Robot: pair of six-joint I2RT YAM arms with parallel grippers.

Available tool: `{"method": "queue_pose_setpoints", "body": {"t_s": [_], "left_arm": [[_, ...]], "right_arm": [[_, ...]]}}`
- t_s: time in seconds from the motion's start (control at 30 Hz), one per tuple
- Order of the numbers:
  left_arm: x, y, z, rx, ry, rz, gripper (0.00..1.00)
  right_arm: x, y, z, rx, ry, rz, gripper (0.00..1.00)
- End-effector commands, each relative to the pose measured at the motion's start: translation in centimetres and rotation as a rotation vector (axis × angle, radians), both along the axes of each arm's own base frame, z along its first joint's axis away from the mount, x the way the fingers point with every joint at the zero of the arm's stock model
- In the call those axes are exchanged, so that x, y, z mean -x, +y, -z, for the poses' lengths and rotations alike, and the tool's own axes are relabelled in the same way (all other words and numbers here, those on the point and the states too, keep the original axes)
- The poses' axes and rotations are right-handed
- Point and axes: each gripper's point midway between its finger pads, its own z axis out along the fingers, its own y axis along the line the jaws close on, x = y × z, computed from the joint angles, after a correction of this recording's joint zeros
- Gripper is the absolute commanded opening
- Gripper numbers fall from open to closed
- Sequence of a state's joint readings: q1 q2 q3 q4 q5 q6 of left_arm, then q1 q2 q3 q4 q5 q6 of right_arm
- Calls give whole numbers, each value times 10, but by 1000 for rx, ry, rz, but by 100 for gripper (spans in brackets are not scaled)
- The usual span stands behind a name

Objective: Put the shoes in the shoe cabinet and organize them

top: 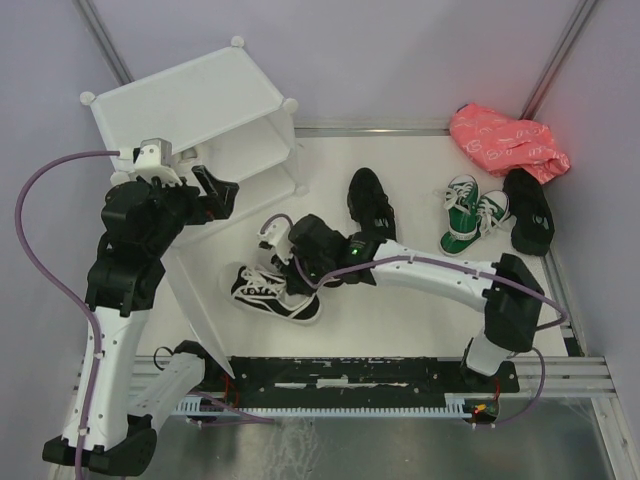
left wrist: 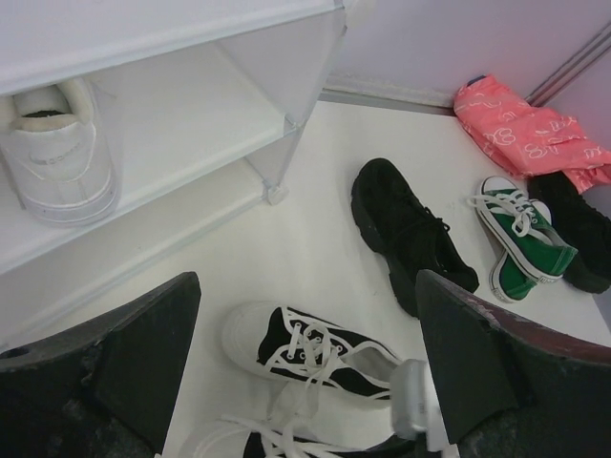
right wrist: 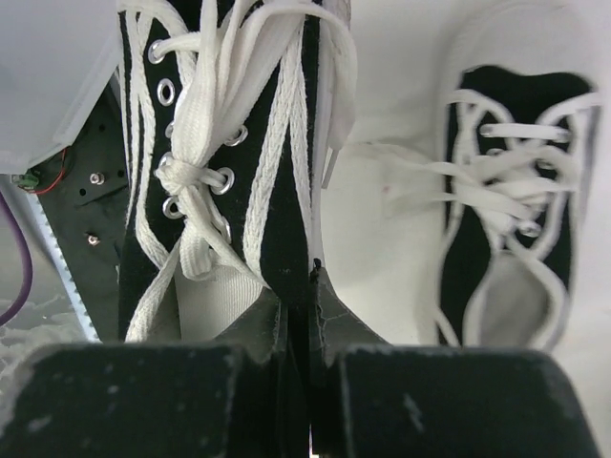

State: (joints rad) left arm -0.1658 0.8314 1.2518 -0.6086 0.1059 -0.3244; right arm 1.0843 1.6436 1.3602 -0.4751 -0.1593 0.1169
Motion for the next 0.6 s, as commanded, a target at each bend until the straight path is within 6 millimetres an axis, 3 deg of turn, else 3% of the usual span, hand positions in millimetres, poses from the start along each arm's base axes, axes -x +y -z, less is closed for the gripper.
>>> {"method": "queue_pose_setpoints", "body": {"t_s": [0.0,0.13,0.23,0.37,0.57], "left_arm": [[3,0,-13,13,-31,-4,100],[4,1,-12,7,-31,-4,100],[3,1,-10,1,-26,-3,100],[2,1,-8,-2,-23,-3,100],[1,0,-5,-11,-19,5,100]], "right_arm": [[1,35,10,-82,57,-5,12],[-4,45,55,-48,92,28,27],[-13,48,70,-48,82,81,42],[-20,42,65,-35,44,118,63],[-12,25,29,1,-14,94,73]]}}
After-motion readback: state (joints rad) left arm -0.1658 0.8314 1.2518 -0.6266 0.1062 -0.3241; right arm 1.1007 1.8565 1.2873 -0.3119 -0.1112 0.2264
